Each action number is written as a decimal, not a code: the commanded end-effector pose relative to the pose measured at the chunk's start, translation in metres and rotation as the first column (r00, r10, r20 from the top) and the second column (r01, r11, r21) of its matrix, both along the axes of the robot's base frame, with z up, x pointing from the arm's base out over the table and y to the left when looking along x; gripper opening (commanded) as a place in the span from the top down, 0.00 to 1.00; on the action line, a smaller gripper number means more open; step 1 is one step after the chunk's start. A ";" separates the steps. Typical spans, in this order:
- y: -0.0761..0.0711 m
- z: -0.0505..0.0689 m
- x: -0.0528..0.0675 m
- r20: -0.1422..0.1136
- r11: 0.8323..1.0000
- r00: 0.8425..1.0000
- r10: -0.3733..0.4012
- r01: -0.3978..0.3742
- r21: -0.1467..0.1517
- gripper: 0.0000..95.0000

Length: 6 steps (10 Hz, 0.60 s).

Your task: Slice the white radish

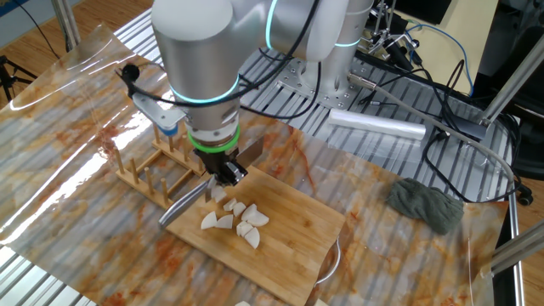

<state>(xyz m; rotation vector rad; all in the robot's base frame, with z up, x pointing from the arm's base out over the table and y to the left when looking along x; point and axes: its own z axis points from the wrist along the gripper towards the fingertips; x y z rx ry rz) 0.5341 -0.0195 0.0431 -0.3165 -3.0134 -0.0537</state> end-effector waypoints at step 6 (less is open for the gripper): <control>0.010 0.002 0.000 -0.016 0.999 0.999 -0.032 0.032 0.001 1.00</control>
